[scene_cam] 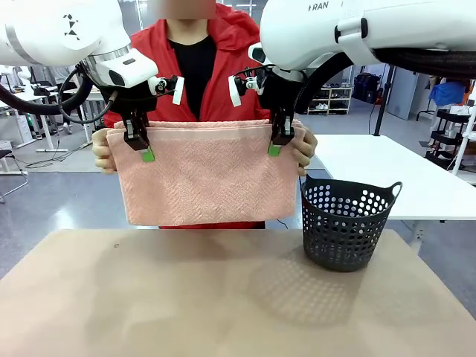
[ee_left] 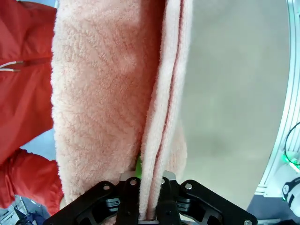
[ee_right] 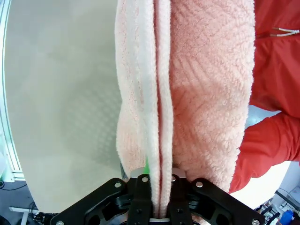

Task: Fold the towel.
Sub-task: Release the end of the 100 cm Hotel Towel you were holding.

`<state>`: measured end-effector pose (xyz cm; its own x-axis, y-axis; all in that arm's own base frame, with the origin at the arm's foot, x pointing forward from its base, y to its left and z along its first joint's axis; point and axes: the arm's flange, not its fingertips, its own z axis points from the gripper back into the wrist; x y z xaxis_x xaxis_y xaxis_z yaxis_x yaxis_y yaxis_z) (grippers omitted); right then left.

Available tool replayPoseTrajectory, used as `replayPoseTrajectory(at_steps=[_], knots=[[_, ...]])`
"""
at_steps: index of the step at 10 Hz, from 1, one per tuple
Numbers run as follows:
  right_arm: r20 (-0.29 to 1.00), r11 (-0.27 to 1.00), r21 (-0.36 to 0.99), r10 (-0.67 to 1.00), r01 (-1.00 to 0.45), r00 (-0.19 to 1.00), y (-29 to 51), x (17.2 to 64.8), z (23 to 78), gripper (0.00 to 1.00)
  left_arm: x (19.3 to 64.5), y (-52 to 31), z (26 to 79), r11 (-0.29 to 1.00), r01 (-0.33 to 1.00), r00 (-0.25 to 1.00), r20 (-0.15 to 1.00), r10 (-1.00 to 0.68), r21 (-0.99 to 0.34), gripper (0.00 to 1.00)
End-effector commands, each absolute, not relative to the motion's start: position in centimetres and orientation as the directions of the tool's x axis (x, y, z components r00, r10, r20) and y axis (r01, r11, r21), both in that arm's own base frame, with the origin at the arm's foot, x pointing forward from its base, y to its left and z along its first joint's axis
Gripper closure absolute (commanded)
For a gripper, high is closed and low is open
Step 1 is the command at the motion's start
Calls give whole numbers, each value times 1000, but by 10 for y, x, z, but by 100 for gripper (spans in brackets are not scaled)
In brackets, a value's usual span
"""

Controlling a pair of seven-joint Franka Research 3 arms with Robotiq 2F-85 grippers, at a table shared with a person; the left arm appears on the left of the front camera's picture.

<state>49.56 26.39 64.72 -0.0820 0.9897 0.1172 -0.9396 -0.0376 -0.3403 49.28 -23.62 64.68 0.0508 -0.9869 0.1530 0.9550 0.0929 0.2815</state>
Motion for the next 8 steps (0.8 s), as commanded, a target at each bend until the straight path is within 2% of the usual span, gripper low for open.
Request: replayPoseTrajectory(at_steps=[1, 8], knots=[[115, -37, -345, 990, -938, -81, 262, 496, 648, 100, 493, -235, 648, 95, 954, 53, 154, -987, 285, 100], [115, -37, -345, 990, -938, -81, 262, 496, 648, 100, 493, -235, 648, 95, 954, 53, 154, -987, 285, 100]])
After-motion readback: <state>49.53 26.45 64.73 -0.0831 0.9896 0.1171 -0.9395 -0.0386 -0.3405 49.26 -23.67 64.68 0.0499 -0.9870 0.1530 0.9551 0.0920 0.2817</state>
